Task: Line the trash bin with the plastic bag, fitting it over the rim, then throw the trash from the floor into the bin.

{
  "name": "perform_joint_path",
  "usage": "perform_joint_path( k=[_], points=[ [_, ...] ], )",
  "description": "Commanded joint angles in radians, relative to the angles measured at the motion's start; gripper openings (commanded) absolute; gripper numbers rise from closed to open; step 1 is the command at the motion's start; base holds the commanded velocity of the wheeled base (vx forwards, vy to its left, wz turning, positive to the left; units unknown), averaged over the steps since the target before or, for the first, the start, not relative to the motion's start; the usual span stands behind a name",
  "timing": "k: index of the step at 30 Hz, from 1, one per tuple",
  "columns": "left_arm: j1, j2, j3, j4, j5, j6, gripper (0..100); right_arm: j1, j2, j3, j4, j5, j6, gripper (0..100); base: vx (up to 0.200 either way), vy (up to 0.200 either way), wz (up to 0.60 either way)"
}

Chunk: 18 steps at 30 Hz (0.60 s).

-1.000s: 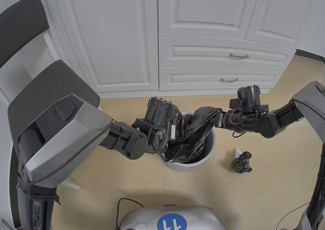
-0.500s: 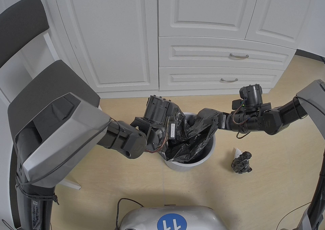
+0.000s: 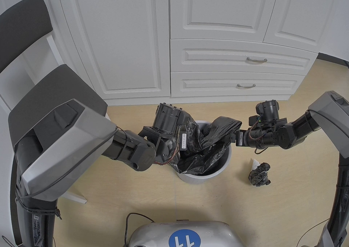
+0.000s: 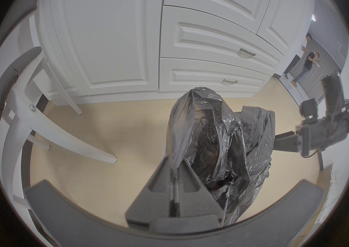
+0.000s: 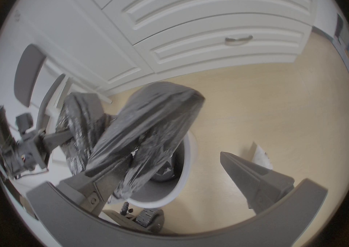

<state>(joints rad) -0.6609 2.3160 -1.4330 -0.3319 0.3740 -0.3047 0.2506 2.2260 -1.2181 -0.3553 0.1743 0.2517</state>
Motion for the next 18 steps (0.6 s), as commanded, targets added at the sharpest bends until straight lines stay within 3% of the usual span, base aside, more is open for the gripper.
perform_joint_path(
  k=[1,5,11,12,18],
  points=[
    [0.0,-0.013,0.022,-0.015,0.002,-0.001,0,0.007,0.092,-0.08,-0.008,0.002,0.1,100,0.0,0.0,0.0],
    [0.0,-0.018,0.036,-0.029,0.002,-0.001,0,0.004,0.093,-0.112,-0.008,0.008,0.166,100,0.0,0.0,0.0],
    [0.0,-0.02,0.042,-0.03,0.002,-0.002,0,0.002,0.107,-0.116,-0.011,0.008,0.17,100,0.0,0.0,0.0],
    [0.0,-0.02,0.042,-0.03,0.002,-0.002,0,0.002,0.107,-0.116,-0.011,0.008,0.17,0,0.0,0.0,0.0],
    [0.0,-0.04,0.072,-0.03,0.002,-0.016,0,0.004,0.107,-0.101,-0.076,0.005,0.187,0,0.0,0.0,0.0]
  ],
)
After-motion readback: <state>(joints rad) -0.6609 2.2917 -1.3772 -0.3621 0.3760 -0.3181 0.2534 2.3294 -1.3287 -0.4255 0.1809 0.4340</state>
